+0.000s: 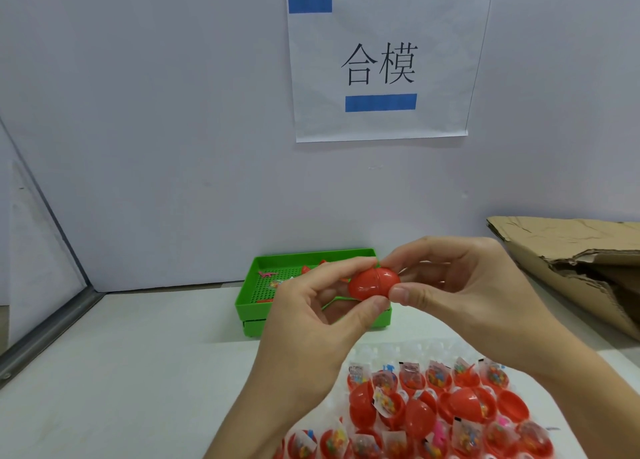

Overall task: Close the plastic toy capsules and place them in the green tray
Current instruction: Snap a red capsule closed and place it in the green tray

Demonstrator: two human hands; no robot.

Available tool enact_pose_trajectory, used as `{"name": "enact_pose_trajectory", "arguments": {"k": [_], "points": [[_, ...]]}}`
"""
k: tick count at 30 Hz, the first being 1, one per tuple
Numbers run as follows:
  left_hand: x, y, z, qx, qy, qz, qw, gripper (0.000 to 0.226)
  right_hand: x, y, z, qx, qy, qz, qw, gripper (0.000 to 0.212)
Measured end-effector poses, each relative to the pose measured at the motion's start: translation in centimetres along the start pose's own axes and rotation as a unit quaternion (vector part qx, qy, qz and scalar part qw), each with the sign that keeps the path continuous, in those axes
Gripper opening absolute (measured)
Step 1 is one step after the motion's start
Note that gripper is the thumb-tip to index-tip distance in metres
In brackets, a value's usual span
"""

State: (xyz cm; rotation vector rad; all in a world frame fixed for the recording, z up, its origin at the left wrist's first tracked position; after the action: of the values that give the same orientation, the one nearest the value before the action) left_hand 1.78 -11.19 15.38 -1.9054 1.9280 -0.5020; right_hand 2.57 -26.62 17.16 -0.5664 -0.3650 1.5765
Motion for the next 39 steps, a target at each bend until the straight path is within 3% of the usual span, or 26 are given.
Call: {"name": "enact_pose_trajectory", "arguments": {"k": [39], "points": [[0.0, 0.15, -0.66, 0.018, -0.035, -0.007, 0.999, 0.041, 0.22, 0.12, -0.26, 0.027, 0.015, -0.031, 0.999, 0.014]]}}
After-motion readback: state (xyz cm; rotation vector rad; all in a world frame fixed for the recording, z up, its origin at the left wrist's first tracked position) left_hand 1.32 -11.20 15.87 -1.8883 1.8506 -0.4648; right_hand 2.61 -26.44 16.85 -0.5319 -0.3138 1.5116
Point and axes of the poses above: each hand's wrist, its own y-axis away from the middle knuckle, its own x-axis out of the palm, z = x × y, the point moved 7 cm from there along -y, towards the middle knuckle, and after that the axes turned 10 degrees about -z, right-handed, at the moved point
